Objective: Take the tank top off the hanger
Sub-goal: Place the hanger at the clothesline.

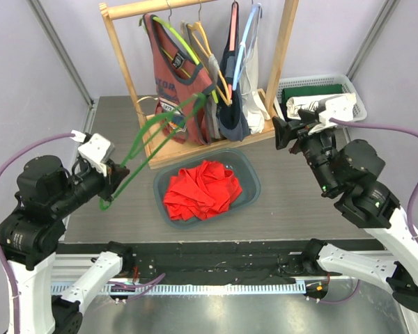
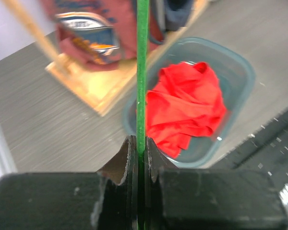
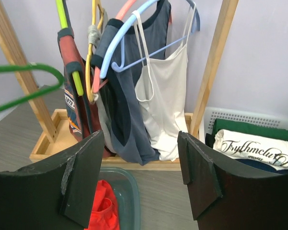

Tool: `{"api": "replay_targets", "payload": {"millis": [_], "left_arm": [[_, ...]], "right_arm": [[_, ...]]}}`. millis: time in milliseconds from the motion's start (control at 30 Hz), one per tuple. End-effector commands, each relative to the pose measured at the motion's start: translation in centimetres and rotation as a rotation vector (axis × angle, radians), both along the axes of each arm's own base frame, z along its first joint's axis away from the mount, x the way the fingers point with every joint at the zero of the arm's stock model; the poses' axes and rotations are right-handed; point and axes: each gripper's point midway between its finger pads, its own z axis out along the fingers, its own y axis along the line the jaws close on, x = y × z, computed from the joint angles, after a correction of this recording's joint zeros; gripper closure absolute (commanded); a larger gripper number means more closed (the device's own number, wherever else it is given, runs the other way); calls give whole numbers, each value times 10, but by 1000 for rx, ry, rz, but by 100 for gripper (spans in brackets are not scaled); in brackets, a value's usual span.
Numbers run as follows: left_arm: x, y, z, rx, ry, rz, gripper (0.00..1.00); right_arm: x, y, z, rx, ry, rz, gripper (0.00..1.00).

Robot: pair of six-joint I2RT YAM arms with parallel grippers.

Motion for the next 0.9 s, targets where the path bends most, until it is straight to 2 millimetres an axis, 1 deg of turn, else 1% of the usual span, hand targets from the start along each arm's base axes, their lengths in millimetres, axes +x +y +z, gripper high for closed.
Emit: {"api": "replay_targets", "payload": {"millis": [0,33,100,167,233,267,300,333,367,433,467,500,567,600,633,667,700,733,767,800,867], "left_arm": [[18,29,36,2,-133,189,100],[15,30,37,11,-139,183,100],[16,36,37,10,-145,223,100],[16,37,37,8,-144,228,100],[25,44,36,3,-143,290,100],[31,49,35,4,-142,330,100],[42,64,37,-2,-156,438,100],[49,69,35,1,-147,480,100],[63,73,31,9,-128,523,100],[77,79,26,-2,-95,599,100],[90,77,22,-3,-69,607,100],[94,74,22,-14,-60,603,100],[105,68,31,-56,-53,608,100],[119,65,27,-53,-20,615,100],[126,64,27,-56,-6,625,100],[129,64,40,-82,-24,637,100],[142,61,38,-78,-7,641,100],[146,60,43,-87,-14,646,100],[148,59,56,-114,-43,644,100],[157,56,58,-118,-43,639,100],[163,53,70,-145,-67,632,100]], "right_arm": [[-4,-13,17,90,-43,-41,30],[-5,-14,18,92,-44,-43,30],[-6,-17,15,86,-42,-49,30],[-6,-17,15,82,-43,-48,30],[-6,-16,15,81,-42,-43,30],[-6,-16,14,76,-38,-42,30],[-6,-16,16,79,-40,-40,30],[-6,-14,16,82,-37,-33,30],[-6,-13,16,82,-34,-28,30],[-7,-11,15,87,-30,-17,30],[-7,-8,14,81,-26,-5,30],[-7,-7,12,82,-22,-2,30],[-7,-4,11,84,-13,15,30],[-8,-3,10,86,-12,22,30],[-8,-1,9,85,-9,28,30],[-7,1,9,92,-4,33,30],[-8,2,9,95,-4,43,30],[-9,3,9,96,-1,50,30],[-9,5,8,98,2,55,30],[-9,7,8,103,3,67,30],[-10,9,6,103,11,75,30]]}}
